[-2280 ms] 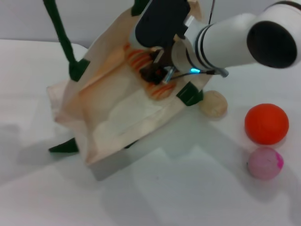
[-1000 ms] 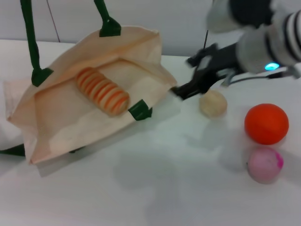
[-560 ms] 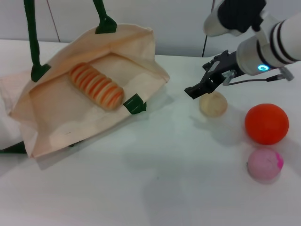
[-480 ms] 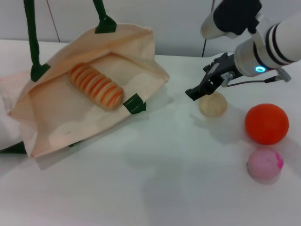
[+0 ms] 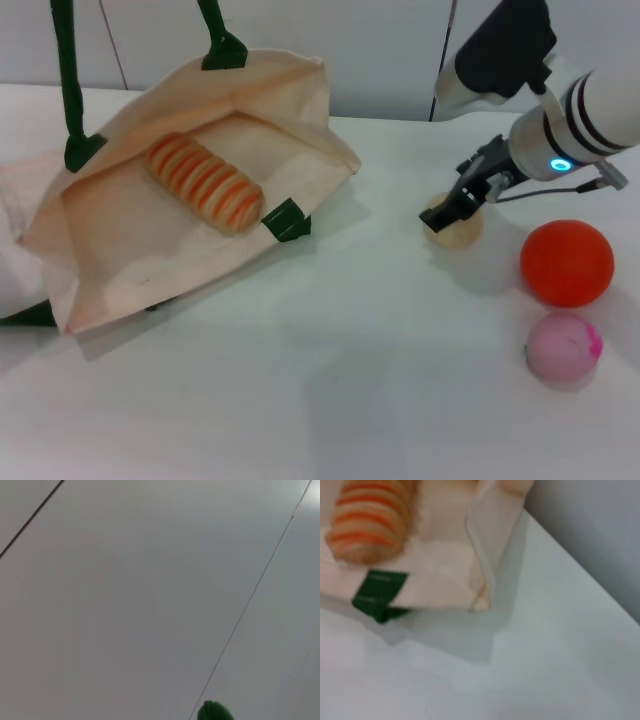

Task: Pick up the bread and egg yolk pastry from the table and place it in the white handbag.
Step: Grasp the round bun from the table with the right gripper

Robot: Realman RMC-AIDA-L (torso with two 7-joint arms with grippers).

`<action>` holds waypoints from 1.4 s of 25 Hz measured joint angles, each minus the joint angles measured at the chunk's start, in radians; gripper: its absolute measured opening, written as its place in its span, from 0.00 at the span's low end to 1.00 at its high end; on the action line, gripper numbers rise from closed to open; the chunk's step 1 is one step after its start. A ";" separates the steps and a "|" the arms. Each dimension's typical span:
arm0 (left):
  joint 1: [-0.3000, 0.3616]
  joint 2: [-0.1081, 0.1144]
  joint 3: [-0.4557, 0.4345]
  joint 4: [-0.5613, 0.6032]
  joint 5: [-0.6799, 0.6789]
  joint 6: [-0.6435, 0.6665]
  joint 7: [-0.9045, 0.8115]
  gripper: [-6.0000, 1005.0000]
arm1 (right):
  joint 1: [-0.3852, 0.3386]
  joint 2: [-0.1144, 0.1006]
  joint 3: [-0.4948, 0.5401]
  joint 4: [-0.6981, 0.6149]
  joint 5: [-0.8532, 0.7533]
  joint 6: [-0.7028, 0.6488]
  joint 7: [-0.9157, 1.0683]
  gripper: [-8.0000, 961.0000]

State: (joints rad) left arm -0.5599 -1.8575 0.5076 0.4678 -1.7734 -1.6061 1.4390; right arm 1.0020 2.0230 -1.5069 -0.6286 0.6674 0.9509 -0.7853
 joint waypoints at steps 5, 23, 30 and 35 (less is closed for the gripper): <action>-0.004 0.000 0.002 -0.002 0.000 0.003 0.000 0.13 | 0.030 0.001 -0.001 0.082 -0.025 -0.035 0.004 0.94; -0.010 -0.002 0.007 -0.002 0.002 0.010 0.000 0.14 | 0.057 0.011 -0.060 0.143 -0.022 -0.033 0.007 0.93; -0.008 -0.003 0.008 -0.001 0.002 0.009 0.000 0.14 | 0.056 0.011 -0.061 0.136 -0.022 -0.029 0.006 0.88; -0.008 -0.003 0.011 -0.001 0.002 0.008 0.000 0.14 | 0.056 0.013 -0.061 0.134 -0.022 -0.029 0.004 0.82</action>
State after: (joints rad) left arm -0.5675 -1.8607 0.5184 0.4664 -1.7716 -1.5978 1.4388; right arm 1.0584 2.0357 -1.5677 -0.4942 0.6458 0.9214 -0.7816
